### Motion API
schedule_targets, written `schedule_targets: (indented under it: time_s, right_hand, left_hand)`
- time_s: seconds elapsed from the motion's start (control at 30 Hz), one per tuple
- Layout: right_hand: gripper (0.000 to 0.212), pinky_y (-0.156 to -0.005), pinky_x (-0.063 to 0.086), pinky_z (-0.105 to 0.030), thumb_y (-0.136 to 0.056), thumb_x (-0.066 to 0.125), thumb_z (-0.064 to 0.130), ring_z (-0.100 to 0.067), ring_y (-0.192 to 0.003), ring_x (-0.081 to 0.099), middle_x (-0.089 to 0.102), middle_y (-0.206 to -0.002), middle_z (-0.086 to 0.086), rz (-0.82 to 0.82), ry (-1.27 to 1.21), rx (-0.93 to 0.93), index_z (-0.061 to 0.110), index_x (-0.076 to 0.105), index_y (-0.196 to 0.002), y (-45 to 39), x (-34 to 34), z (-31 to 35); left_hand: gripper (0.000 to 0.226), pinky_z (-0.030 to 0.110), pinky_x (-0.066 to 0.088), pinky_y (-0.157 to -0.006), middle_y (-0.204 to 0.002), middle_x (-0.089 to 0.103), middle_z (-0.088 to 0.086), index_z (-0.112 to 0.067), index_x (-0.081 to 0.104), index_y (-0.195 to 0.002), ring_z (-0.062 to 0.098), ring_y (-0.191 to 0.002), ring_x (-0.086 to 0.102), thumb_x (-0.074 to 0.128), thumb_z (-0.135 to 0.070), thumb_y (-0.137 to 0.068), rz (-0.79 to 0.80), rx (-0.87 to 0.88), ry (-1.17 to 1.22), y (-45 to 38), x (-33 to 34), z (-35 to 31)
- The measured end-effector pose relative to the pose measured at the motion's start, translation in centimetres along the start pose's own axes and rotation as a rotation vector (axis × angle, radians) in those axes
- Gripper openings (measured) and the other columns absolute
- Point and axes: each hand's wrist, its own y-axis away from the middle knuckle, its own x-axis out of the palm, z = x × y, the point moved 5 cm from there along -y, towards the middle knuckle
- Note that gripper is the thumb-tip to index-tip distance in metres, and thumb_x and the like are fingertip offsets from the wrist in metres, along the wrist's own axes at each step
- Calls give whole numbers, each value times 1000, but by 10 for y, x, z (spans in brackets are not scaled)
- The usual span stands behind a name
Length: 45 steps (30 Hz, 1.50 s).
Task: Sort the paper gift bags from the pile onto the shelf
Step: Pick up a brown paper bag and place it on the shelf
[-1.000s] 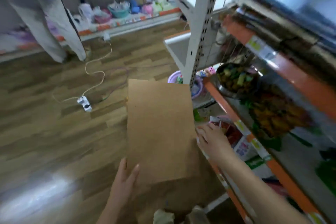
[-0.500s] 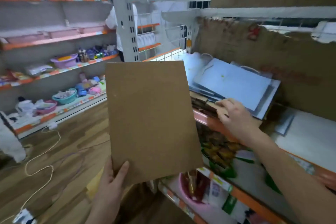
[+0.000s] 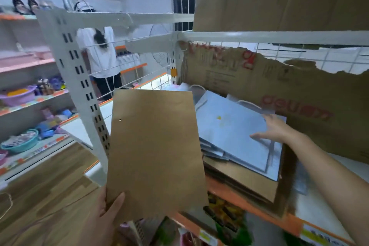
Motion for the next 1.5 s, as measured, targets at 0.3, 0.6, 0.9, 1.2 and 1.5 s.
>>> schedule_targets:
  time_s: [0.3, 0.6, 0.9, 1.2, 1.5]
  right_hand:
    - [109, -108, 26, -43, -64, 69, 64, -36, -135, 18, 20, -144, -16, 127, 39, 99, 16, 14, -145, -40, -5, -10]
    - [48, -74, 45, -36, -75, 71, 43, -25, -100, 50, 42, -130, -12, -49, -425, 217, 12, 54, -108, -8, -22, -27]
    - [24, -72, 44, -39, -88, 60, 27, -23, -74, 59, 64, -85, -10, -449, -821, 359, 5, 59, -97, 108, -30, -42]
    - [13, -58, 49, -27, -90, 58, 19, -6, -55, 63, 67, -94, -15, -862, -956, 675, 6, 58, -87, 271, 21, -85]
    - [18, -43, 44, -13, -80, 66, 29, -7, -55, 61, 68, -60, 6, -1132, -1081, 908, 14, 62, -73, 430, 60, -118]
  left_hand:
    - [48, 35, 50, -92, -105, 69, -9, -42, 60, -104, 16, -100, 62, 76, -38, -59, 108, -29, -153, -48, 24, 14]
    - [34, 15, 55, -65, -84, 74, -12, -27, 59, -102, 0, -73, 68, 54, 2, -87, 169, -97, 2, -73, 51, 16]
    - [49, 35, 49, -89, -104, 72, -7, -42, 63, -101, 21, -101, 63, 43, 2, -93, 354, -180, 33, -90, 58, 0]
    - [39, 12, 51, -49, -76, 72, -15, -29, 54, -106, -5, -58, 65, 41, 5, -94, 596, -248, 22, -66, 99, 3]
    - [42, 9, 50, -75, -124, 60, 8, -32, 54, -114, 18, -98, 58, 56, 1, -89, 945, -296, -84, 23, 189, 46]
